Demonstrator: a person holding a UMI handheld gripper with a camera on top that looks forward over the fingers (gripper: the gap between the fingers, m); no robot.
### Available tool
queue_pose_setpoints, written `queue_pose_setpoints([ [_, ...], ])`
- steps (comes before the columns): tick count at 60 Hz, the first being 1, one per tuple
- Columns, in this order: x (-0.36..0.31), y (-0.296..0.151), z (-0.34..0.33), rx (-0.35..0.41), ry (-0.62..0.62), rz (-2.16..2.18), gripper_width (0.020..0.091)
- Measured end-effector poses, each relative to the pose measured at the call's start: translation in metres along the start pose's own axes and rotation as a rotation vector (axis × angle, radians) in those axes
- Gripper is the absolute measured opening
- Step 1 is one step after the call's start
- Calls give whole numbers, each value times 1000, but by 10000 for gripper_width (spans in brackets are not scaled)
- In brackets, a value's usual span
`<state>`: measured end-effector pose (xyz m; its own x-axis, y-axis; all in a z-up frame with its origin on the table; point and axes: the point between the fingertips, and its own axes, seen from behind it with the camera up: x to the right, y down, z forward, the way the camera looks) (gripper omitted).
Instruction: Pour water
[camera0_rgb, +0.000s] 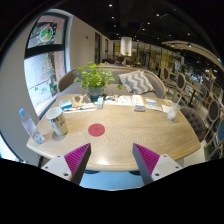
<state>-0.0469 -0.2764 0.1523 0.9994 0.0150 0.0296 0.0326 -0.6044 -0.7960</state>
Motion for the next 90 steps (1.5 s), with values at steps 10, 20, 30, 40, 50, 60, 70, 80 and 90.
queue_pose_setpoints([
  [10, -2, 1, -1, 0, 1, -11, 854],
  [20, -25, 10, -5, -21, -14, -35, 857],
  [30, -86, 29, -17, -45, -58, -63, 856],
  [40, -183, 35, -27, -30, -141, -55, 855],
  [50, -285, 33, -23, 18, -223, -54, 855],
  [60, -368, 13, 7, 84, -261, -39, 861],
  [70, -407, -12, 57, 138, -226, -15, 860],
  [80, -413, -20, 105, 170, -158, 0, 791],
  [90, -417, -14, 124, 172, -141, 6, 541],
])
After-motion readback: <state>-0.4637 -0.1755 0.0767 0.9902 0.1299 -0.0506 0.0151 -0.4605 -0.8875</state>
